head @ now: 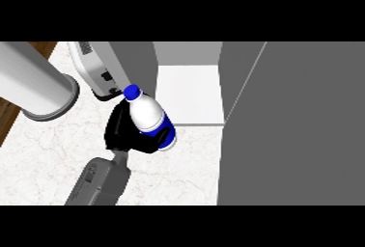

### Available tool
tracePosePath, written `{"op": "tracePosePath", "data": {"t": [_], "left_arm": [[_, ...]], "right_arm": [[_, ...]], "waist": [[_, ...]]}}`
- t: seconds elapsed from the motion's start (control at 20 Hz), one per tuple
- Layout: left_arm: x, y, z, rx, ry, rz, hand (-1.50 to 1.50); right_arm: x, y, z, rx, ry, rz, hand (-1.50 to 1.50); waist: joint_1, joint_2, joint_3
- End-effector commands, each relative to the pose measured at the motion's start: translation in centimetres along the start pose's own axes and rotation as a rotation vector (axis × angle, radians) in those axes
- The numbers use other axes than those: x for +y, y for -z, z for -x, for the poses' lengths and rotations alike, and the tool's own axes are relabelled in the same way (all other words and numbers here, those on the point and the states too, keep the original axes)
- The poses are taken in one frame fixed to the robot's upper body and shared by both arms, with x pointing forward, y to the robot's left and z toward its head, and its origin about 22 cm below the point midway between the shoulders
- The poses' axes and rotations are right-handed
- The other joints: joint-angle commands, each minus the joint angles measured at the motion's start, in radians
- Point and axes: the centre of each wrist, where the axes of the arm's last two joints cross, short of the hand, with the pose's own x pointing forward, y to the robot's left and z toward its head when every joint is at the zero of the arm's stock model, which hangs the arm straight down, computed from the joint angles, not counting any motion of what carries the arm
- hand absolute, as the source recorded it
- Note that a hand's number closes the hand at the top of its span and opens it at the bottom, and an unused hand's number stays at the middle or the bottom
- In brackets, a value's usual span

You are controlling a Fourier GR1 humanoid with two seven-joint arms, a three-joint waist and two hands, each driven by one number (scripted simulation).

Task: Pick up the bottled water, place it into the cabinet and close the cabinet

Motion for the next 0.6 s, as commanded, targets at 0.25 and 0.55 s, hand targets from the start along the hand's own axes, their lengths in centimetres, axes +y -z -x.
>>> {"op": "tracePosePath", "data": {"t": [0.25,0.55], "left_arm": [[-5.0,5.2,-2.3,-0.082,0.189,0.000,1.50],[-6.7,6.5,-2.7,-0.096,0.266,-0.051,1.50]], "right_arm": [[-1.6,1.4,0.2,-0.004,-0.003,-0.007,-1.50],[-0.2,1.7,0.6,-0.014,0.017,-0.036,-1.50]], "waist": [[-0.011,0.006,0.001],[-0.040,0.011,0.001]]}}
